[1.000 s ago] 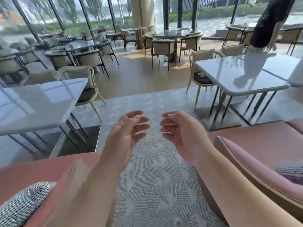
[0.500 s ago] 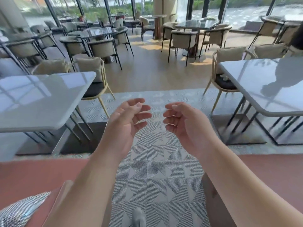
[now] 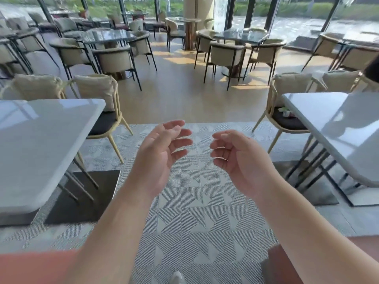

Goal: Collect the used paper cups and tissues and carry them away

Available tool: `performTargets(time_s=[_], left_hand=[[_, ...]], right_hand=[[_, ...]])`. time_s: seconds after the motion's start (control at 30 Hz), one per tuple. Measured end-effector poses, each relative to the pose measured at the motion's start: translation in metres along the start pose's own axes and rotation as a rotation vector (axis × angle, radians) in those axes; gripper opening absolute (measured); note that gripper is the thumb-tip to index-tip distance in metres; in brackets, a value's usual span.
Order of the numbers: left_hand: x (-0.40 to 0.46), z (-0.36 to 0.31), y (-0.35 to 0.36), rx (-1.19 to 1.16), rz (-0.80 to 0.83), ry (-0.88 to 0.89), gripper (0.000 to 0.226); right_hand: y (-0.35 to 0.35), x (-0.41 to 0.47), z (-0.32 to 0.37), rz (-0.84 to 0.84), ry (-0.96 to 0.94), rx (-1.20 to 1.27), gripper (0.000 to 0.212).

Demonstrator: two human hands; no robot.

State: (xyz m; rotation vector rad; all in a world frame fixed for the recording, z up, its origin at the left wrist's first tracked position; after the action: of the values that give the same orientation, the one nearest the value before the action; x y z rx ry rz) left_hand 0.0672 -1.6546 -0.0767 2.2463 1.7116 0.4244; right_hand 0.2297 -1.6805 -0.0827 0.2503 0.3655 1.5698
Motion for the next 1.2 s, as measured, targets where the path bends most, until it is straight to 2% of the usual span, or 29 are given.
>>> performTargets(time_s=[0.13,0.5,0.6,0.7,0.87,1.13,1.2], left_hand=[[0.069,-0.025,-0.033,0.053,0.039,0.016,0.023],[0.196,-0.048,-0.099,0.073,0.012,0.031,0.021],[0.237,-0.042,-0.114,0.08,-0.015,0.022,0.011],[0.286,-0.041,-0.129,0.123,-0.039,0.027,0.017],[0.384,-0.05,-0.152,0.137,-0.115,0.058,0.011],[0.544,-0.057,-0.16,0.135,-0.141,0.072,0.019],[0.567,-0.055,-0.167,0.139,-0.15,0.072,0.014]], right_hand=[[0.029,0.071,0.012,0.021,-0.047,0.015,0.017],[0.053,0.218,0.015,0.061,-0.063,0.011,0.029],[0.051,0.264,0.008,0.073,-0.05,0.043,0.028],[0.046,0.322,0.007,0.081,-0.038,0.071,0.028],[0.04,0.43,0.01,0.122,-0.01,0.082,0.029],[0.013,0.593,0.052,0.152,0.006,0.081,0.029],[0.013,0.623,0.055,0.157,0.007,0.08,0.027]])
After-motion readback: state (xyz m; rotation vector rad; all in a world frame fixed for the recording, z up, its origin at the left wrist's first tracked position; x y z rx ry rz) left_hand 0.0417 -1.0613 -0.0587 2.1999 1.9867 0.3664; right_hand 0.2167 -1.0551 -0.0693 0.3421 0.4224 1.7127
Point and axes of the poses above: each hand's wrist, its own x-axis towards the middle knuckle, its own y-axis out of the palm, z = x × y, the point moved 9 cm from there along x, towards the middle knuckle, and after that the axes turned 5 degrees about z, right-handed, at the moved point
